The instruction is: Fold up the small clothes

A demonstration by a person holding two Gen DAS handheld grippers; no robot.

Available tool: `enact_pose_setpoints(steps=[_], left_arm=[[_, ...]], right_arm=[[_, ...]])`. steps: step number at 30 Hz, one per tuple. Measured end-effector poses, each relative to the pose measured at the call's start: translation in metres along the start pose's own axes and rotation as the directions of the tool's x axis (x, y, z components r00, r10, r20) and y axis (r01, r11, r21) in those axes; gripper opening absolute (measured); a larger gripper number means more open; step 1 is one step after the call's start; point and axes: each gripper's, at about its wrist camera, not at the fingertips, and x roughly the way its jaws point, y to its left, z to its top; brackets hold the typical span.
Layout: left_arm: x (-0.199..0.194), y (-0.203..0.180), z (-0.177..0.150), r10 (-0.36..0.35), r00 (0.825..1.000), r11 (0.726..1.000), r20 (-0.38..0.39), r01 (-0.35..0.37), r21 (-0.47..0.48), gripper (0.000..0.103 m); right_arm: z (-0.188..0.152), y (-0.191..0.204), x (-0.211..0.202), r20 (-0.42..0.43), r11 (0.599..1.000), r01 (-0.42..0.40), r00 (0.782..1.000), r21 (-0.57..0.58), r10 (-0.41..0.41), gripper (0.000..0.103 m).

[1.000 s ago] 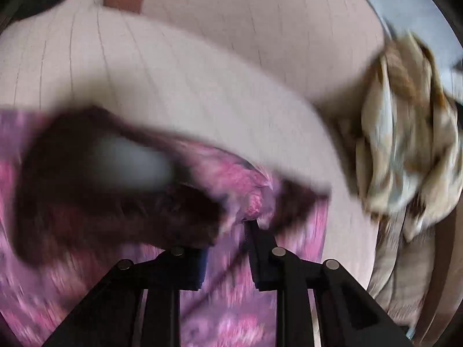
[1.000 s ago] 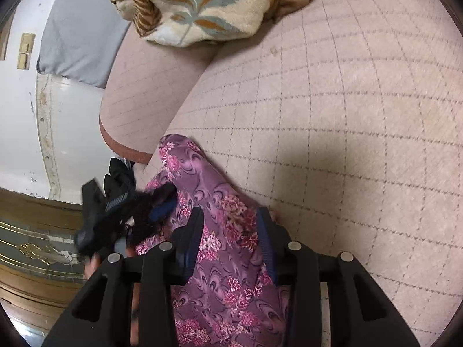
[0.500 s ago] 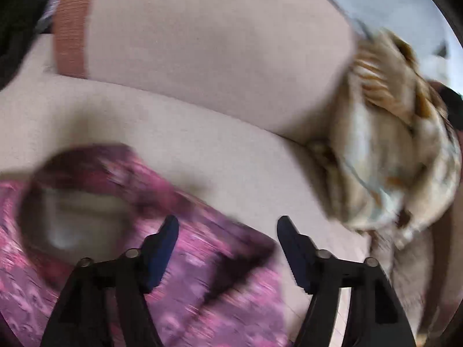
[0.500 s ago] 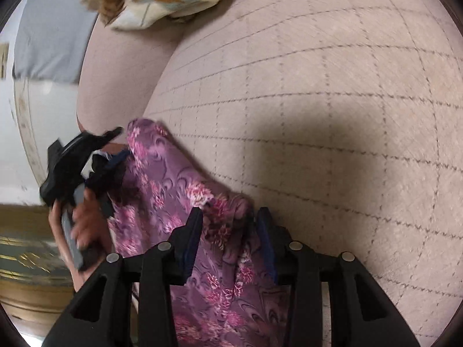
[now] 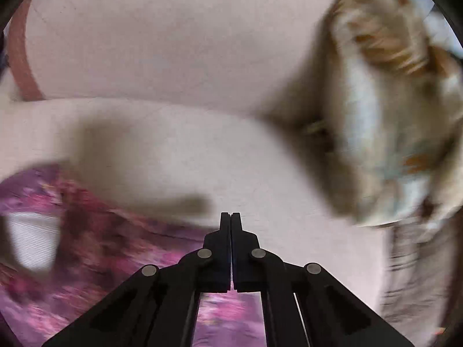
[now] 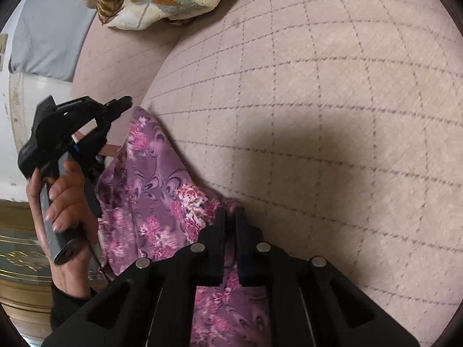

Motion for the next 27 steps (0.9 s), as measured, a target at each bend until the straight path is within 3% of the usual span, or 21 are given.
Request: enact_pose_setpoints(steps=[2,5,7,10,13,15,17,19,23,25,27], left_arm=[[-0.001,0.015,-0.003,0.025,0.999,0.999,-0.024,-0.026,-0.022,0.0],[-0.044,0.026,-0.018,-0.059,0.998,0.998,0.016,0.059,-0.021,0.005],[-0.085,0.036,-0.038,-0.078,0.994,0.997,0.078,0.078,-0.002,0.035],[-0.155,0.056,-0.094,-0.004,0.974,0.999,0.226,-0.006,0.045,0.067],[-0.207,0.102,-0.162,0.038,0.951,0.998,0.305,-0.049,0.029,0.071],[-0.232,0.146,-0.205,0.046,0.943,0.998,0.329,-0.031,-0.051,0.073],[-0.251,0.194,-0.241,0.102,0.929,0.988,0.355,-0.055,-0.142,0.075],[-0.263,0.236,-0.27,0.165,0.916,0.968,0.366,-0.08,-0.237,0.076],[-0.281,0.321,-0.297,0.304,0.888,0.887,0.345,-0.132,-0.442,0.077],[-0.29,0.365,-0.3,0.311,0.893,0.844,0.326,-0.101,-0.527,0.077],[-0.302,0.404,-0.304,0.267,0.896,0.815,0.356,-0.013,-0.58,0.077]], right_arm=[[0.0,-0.002,0.001,-0.016,1.0,-0.015,1.0,0.01,0.015,0.007],[0.002,-0.004,-0.01,0.011,0.998,-0.036,0.999,0.045,0.036,0.018],[0.001,0.004,-0.019,0.048,0.999,-0.033,0.998,0.02,0.032,0.032],[-0.004,0.027,-0.041,0.125,0.996,-0.029,0.991,-0.081,0.039,0.042],[-0.02,0.064,-0.058,0.205,0.972,0.0,0.977,-0.237,0.05,0.053],[-0.045,0.097,-0.071,0.25,0.92,0.018,0.964,-0.391,0.088,0.055],[-0.066,0.118,-0.081,0.249,0.871,0.009,0.96,-0.492,0.131,0.055],[-0.097,0.138,-0.093,0.213,0.814,-0.048,0.955,-0.579,0.208,0.058],[-0.146,0.178,-0.101,0.123,0.741,-0.094,0.965,-0.664,0.233,0.065],[-0.18,0.21,-0.096,0.038,0.687,-0.121,0.977,-0.716,0.212,0.067],[-0.208,0.245,-0.082,-0.015,0.627,-0.109,0.988,-0.772,0.153,0.068]])
